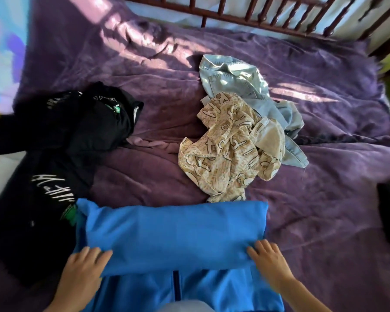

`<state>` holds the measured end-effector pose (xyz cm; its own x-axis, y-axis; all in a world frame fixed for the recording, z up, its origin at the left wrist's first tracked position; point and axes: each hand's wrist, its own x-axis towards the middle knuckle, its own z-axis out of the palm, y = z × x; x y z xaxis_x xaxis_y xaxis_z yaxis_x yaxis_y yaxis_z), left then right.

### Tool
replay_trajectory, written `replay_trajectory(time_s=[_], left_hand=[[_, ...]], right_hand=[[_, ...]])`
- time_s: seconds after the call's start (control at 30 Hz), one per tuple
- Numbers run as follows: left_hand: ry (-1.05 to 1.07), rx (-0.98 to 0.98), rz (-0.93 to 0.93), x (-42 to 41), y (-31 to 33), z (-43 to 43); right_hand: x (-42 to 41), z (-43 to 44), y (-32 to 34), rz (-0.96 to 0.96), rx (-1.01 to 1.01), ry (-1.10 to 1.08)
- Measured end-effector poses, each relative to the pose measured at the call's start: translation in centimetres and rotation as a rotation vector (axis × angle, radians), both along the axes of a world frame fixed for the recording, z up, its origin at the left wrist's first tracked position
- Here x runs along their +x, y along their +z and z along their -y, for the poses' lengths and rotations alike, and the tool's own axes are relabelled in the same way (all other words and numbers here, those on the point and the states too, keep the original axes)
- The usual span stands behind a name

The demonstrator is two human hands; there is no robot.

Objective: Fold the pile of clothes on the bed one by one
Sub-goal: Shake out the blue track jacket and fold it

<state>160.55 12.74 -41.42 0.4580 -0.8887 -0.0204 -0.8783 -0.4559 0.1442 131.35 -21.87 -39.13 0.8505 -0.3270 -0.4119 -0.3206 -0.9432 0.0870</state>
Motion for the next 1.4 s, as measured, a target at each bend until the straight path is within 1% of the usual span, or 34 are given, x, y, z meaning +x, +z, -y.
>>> replay_trajectory(time_s=[0.07,0.13,0.2,0.27,0.3,0.33,0.4,0.47,0.5,0.6,0.7,0.77,0.83,0.93,1.0,1.13,1.17,1.23,1.3,1.33,1.4], left_hand=[[0.013,0.109,-0.053,-1.8,-0.8,-0.8],[0.010,0.173,-0.091,-2.3,-0.1,-0.2],[0.045,0.118,-0.076,-1.4,0.9,1.1],[0.107,0.057,-0.051,0.2,2.0,3.0],[0.124,0.074,-0.061,1.2,2.5,4.1],[0.136,0.169,-0.087,2.2,2.8,5.4],[0.141,0.456,-0.141,4.1,2.9,7.1],[0.084,0.795,-0.222,5.7,3.0,8.4],[0.043,0.885,-0.235,6.4,2.7,9.0],[-0.033,0.949,-0.229,7.8,0.9,9.7],[-0.051,0.997,-0.176,8.6,0.1,10.0],[-0.034,0.978,-0.183,8.9,0.4,10.2],[-0.033,0.934,-0.190,9.3,1.0,10.5],[-0.001,0.863,-0.176,10.3,3.6,11.3],[0.010,0.786,-0.123,11.2,5.9,11.7],[-0.026,0.567,0.088,11.7,10.0,12.3],[-0.034,0.512,0.129,11.1,10.5,12.0],[-0.130,0.320,0.197,9.2,10.3,10.4],[-0.176,0.137,0.139,6.4,9.3,7.0],[-0.153,0.096,0.105,4.6,8.4,5.0],[-0.083,0.086,0.068,1.0,6.3,0.3]], right_hand=[[-0.3,-1.2,-0.7,-0.171,0.062,0.005],[1.1,-1.2,-0.6,-0.239,0.089,-0.030],[3.7,-1.1,0.2,-0.159,0.083,-0.103],[6.5,-0.7,1.8,-0.082,0.006,-0.133],[7.8,-0.2,2.1,-0.067,0.022,-0.180],[8.6,0.3,1.8,-0.076,0.046,-0.222],[10.0,1.2,1.8,-0.230,0.109,-0.220],[11.1,2.2,1.3,-0.331,0.136,-0.197],[11.4,2.7,0.7,-0.368,0.153,-0.190],[12.1,4.1,-0.8,-0.473,0.168,-0.132],[12.4,4.9,-1.7,-0.474,0.166,-0.105],[12.3,5.5,-2.1,-0.435,0.164,-0.120],[12.0,6.2,-2.1,-0.349,0.168,-0.156],[11.1,7.0,-0.6,-0.278,0.157,-0.181],[10.4,7.7,1.2,-0.212,0.134,-0.225],[8.8,8.4,4.5,-0.053,0.128,-0.398],[8.3,8.2,5.2,-0.037,0.127,-0.396],[6.7,7.0,5.7,-0.013,0.102,-0.364],[4.1,4.7,5.7,0.137,0.011,-0.246],[2.4,3.4,5.3,0.212,0.004,-0.196],[-1.3,0.1,4.5,0.294,-0.014,-0.135]])
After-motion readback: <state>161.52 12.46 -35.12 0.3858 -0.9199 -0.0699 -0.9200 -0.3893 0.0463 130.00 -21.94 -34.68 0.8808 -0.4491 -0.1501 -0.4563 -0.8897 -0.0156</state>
